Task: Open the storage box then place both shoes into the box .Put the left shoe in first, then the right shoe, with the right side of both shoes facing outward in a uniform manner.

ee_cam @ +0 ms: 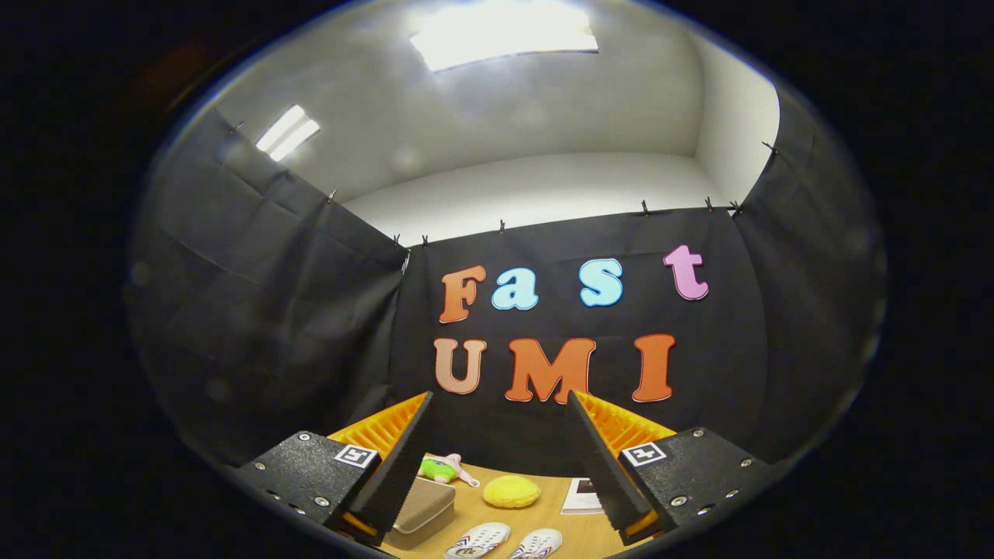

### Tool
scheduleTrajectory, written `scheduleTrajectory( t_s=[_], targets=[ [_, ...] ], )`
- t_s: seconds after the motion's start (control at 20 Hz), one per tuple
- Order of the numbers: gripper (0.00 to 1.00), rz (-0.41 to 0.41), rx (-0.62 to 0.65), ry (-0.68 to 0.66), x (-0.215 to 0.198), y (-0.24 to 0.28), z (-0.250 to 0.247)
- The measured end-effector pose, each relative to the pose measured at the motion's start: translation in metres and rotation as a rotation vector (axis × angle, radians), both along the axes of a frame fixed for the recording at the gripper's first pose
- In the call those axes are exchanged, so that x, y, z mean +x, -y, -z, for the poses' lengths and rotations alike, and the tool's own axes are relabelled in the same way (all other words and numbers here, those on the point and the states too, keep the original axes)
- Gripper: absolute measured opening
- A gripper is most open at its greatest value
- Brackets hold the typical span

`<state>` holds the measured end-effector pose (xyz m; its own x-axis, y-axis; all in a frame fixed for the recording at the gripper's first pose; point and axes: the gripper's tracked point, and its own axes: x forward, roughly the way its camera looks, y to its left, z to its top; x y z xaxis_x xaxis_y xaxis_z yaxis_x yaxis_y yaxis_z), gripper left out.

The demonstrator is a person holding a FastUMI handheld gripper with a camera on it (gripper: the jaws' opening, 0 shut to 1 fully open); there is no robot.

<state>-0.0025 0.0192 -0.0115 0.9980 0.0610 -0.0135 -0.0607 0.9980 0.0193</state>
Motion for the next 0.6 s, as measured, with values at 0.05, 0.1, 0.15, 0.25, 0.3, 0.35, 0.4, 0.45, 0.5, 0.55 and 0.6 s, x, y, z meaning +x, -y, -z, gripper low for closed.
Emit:
scheduleTrajectory(
  t_s=[0.05, 0.1, 0.15, 0.25, 0.3, 0.35, 0.4, 0.45, 0.5, 0.55, 0.6],
  targets=[
    [0.99, -0.003, 0.008, -0.004, 0.000, -0.001, 0.002],
    [0.98, -0.012, 0.015, -0.011, 0.001, -0.003, 0.005],
    [0.98, -0.018, 0.027, -0.020, 0.002, -0.005, 0.009],
    [0.99, -0.032, 0.051, -0.046, 0.005, -0.008, 0.021],
    [0.99, -0.043, 0.061, -0.066, 0.006, -0.012, 0.028],
    [0.99, -0.059, 0.072, -0.086, 0.008, -0.016, 0.035],
    [0.99, -0.076, 0.082, -0.111, 0.009, -0.022, 0.043],
    [0.99, -0.095, 0.094, -0.140, 0.010, -0.028, 0.052],
    [0.99, -0.118, 0.105, -0.171, 0.010, -0.035, 0.063],
    [0.99, -0.136, 0.117, -0.202, 0.012, -0.043, 0.073],
    [0.99, -0.142, 0.119, -0.246, 0.014, -0.047, 0.089]
  ],
)
